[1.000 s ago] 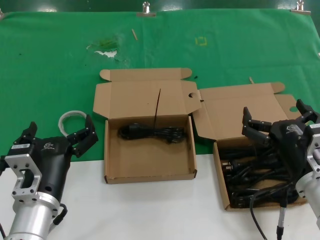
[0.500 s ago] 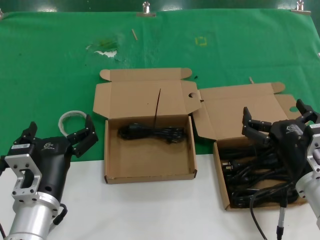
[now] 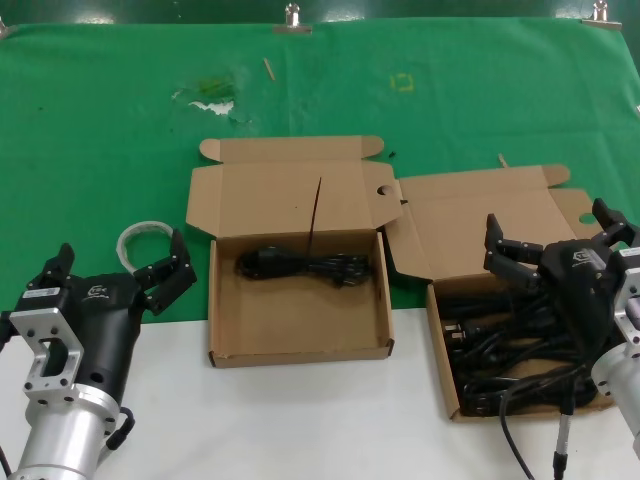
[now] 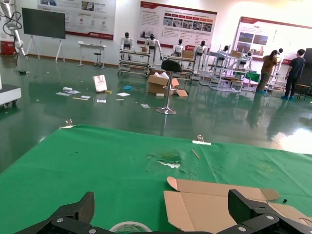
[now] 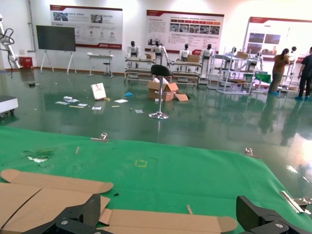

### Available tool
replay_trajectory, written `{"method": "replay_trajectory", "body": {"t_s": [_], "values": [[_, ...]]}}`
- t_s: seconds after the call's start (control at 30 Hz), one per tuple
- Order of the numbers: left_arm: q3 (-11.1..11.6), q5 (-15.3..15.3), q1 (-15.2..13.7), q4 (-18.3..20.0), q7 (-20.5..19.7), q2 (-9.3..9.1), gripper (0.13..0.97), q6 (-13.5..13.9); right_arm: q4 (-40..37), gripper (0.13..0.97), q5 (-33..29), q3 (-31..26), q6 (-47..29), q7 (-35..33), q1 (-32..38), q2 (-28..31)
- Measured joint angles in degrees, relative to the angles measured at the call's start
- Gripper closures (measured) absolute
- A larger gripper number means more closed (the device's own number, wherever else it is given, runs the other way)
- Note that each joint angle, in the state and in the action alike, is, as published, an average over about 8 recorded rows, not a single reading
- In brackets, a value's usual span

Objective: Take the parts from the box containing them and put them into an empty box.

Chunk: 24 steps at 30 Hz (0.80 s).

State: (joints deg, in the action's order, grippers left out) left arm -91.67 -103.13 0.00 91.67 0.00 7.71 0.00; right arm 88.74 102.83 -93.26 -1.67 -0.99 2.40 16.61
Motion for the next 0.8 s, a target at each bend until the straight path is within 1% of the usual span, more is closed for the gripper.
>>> {"method": "replay_trajectory", "body": {"t_s": [0.8], "values": [[0.0, 0.0, 0.0, 0.0, 0.0, 0.0, 0.132, 0.0, 0.0, 0.129, 0.0, 0.0, 0.0, 0.0, 0.0, 0.0]]}}
